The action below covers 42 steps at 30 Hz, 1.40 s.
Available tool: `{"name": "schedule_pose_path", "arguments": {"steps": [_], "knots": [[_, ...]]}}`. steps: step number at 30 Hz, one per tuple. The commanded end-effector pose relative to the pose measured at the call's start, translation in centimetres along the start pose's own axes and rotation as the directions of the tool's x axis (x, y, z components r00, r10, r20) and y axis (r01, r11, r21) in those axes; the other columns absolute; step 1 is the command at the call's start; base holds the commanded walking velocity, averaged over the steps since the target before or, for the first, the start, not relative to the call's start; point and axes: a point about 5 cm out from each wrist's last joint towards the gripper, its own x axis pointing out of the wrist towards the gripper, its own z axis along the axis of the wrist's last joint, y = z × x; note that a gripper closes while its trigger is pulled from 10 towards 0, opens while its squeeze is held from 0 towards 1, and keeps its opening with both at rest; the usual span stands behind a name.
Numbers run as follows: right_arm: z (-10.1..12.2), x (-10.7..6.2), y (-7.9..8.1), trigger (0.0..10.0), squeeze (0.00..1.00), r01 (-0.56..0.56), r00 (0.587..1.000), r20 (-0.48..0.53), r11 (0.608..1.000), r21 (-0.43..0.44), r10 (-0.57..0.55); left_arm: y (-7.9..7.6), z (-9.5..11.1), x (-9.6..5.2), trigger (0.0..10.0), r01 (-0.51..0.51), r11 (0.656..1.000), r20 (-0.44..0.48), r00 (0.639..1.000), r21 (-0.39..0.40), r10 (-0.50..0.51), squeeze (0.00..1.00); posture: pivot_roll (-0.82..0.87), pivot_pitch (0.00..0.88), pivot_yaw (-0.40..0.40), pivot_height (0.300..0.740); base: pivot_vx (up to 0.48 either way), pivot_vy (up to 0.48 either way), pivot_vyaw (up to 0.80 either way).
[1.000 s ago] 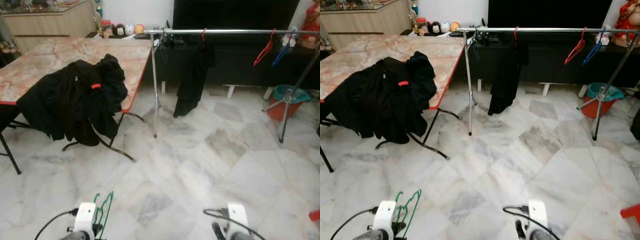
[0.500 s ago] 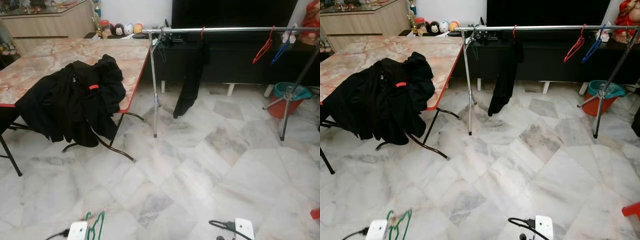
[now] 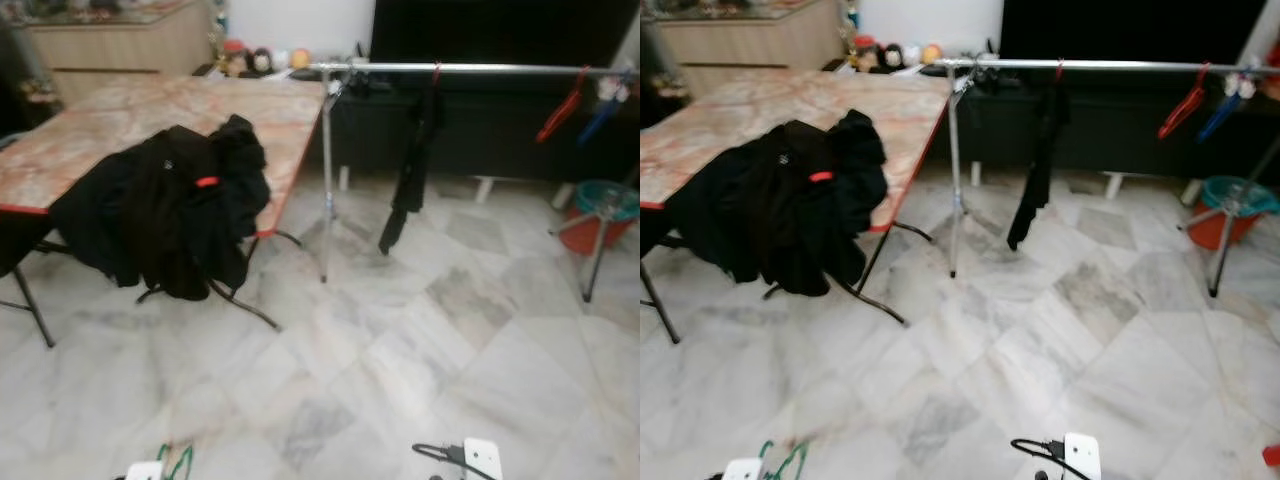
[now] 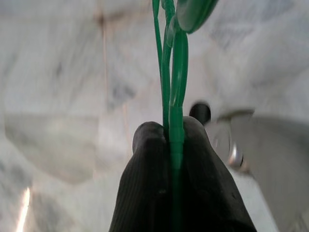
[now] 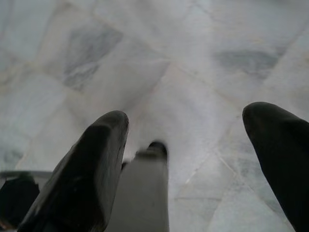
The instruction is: Hang hanger
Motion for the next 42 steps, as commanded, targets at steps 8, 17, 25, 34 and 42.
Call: {"name": "schedule_pose_path", "arguments": {"steps": [8,17,25,34,42], "knots": [[-0.5,-0.1,-0.6,10.0,0.00,0.030,0.999,-0.018,1.000,0.005,-0.030,-1.4,-0.9,0.2,10.0,0.032,0.999,-0.028,0.999,0.006,-0.031,0.00,0.06,0.000,0.016,0.732,0.328,0.000,0.00],[-0.7,-0.1,-0.7,10.0,0.00,0.025,0.999,-0.033,1.000,-0.008,-0.025,-2.5,-0.4,0.4,10.0,0.048,0.998,-0.015,0.999,0.034,-0.048,0.00,0.06,0.000,0.017,0.732,0.328,0.000,-0.69],[-0.1,-0.1,-0.9,10.0,0.00,0.042,0.999,-0.018,0.999,-0.006,-0.042,-2.8,0.1,0.6,10.0,0.050,0.998,-0.006,0.999,0.032,-0.050,0.00,0.07,0.000,0.014,0.732,0.328,0.000,-0.34],[-0.1,0.0,-1.0,10.0,0.00,0.054,0.998,-0.027,0.999,-0.002,-0.054,-3.2,0.3,0.6,10.0,0.058,0.998,-0.008,0.998,0.036,-0.057,0.00,0.07,0.000,0.013,0.732,0.330,0.000,0.00],[0.2,0.0,-1.0,10.0,0.00,0.056,0.998,-0.020,0.998,0.000,-0.056,-3.1,0.3,0.6,10.0,0.058,0.998,-0.008,0.998,0.035,-0.057,0.00,0.08,0.000,0.005,0.732,0.329,0.000,0.00]]}}
